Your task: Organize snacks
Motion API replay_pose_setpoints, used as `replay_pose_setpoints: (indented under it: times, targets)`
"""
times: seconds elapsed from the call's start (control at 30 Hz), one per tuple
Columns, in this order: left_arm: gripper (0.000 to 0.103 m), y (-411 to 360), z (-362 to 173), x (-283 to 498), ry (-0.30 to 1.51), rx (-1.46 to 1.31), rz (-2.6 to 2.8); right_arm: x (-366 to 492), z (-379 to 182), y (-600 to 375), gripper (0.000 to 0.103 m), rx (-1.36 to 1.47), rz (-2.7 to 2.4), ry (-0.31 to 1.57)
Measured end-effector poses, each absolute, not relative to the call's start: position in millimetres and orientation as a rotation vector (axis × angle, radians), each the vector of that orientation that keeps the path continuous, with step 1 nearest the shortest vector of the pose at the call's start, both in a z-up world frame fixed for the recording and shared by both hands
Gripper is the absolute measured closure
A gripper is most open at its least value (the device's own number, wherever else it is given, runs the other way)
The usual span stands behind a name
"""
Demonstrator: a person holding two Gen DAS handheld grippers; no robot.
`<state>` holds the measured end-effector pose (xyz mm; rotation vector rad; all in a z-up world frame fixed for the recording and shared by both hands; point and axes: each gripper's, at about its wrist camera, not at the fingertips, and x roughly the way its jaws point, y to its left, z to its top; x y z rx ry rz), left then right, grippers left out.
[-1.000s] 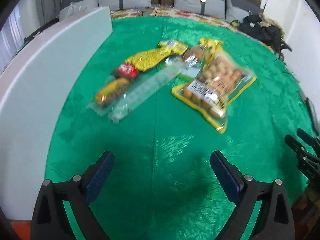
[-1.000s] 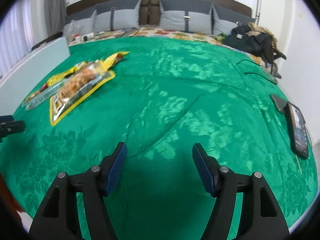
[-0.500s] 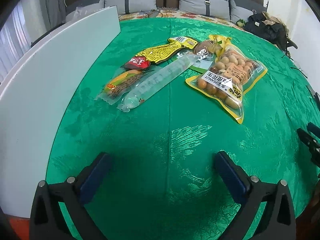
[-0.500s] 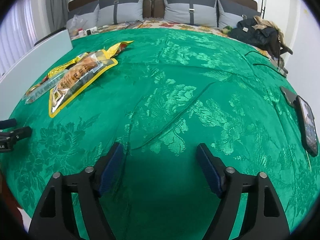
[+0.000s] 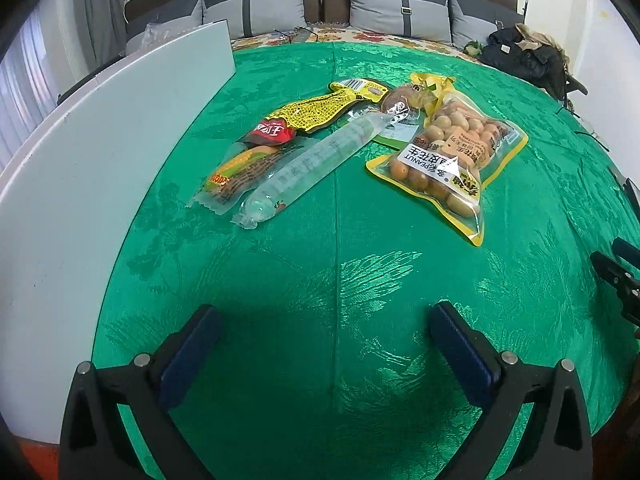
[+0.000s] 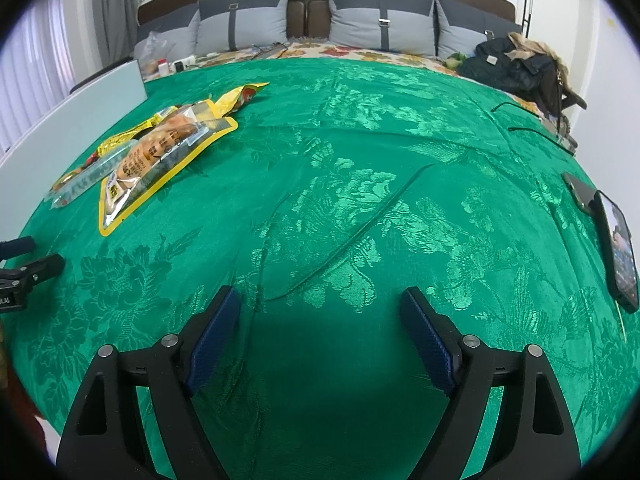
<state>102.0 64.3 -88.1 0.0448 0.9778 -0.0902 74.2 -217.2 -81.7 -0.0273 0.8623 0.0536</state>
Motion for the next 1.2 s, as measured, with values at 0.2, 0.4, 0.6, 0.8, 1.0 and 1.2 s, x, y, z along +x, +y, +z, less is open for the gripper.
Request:
replay_pose_setpoints:
  times: [0.2, 0.4, 0.6, 0.8, 1.0, 1.2]
  targets:
    - [0.000, 64.4, -88.0, 101.8, 0.974, 0.045, -0.090, 74.3, -81.5, -217.3, 0.017, -0.027, 0.054, 0.862]
    - [0.000, 64.0, -88.4, 102.0, 0.967, 0.044, -0.091, 74.3, -81.5, -217.3, 0.017, -0.027, 0.054, 0.863]
    - [0.000, 64.1, -88.1, 101.5, 0.964, 0.045, -0.091, 74.2, -81.5, -217.3, 0.016, -0.027, 0.054, 0.863]
    - [0.000, 63.9, -88.2, 101.3, 0.964, 0.045, -0.091, 74.1, -81.4, -217.4, 0.016, -0.026, 0.054, 0.863]
    - [0.000, 64.2, -87.8, 100.9, 0.962, 0.044, -0.092, 74.2, -81.2, -217.5, 0.016, -0.026, 0.054, 0.863]
    - [0.000, 64.3, -87.0, 100.7, 0.959, 0.045, -0.093, 74.2, -81.2, -217.6, 0.016, -0.026, 0.054, 0.863]
